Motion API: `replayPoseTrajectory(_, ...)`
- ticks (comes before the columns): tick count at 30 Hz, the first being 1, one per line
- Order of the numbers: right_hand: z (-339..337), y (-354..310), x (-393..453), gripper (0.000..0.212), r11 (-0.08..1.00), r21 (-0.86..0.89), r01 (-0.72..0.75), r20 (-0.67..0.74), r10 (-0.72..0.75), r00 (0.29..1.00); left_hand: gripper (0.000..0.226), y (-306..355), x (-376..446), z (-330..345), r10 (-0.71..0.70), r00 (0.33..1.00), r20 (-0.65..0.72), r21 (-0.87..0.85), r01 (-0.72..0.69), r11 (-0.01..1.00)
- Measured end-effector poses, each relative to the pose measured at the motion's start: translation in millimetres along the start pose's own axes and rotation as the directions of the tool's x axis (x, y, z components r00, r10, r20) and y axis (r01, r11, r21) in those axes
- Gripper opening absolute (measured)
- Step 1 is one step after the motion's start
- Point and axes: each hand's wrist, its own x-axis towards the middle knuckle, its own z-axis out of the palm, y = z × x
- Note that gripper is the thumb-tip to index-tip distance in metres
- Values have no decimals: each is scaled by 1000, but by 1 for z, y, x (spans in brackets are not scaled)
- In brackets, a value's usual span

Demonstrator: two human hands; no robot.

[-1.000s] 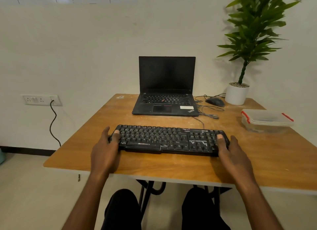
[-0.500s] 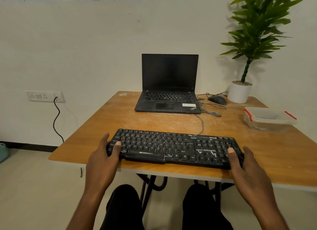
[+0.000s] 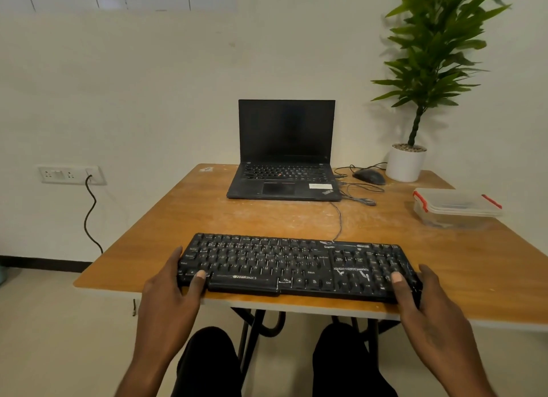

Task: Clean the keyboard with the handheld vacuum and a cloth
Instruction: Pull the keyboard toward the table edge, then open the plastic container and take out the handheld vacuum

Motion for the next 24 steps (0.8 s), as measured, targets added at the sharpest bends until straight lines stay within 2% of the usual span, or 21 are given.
replayPoseTrajectory(9,-2,3,6,85,999,40,28,23,-29,999,78,14,-7,8,22,999,-41,11,-21,1000)
replayPoseTrajectory(17,-1,2,27,83,994,59,89,6,-90,996,80,51,-2,25,168,985,-35,-49,-170,984)
replayPoseTrajectory(24,-11,1,56,75,978,51,202,-76,-198,977,79,127,10,86,367,925,99,-85,-360,929)
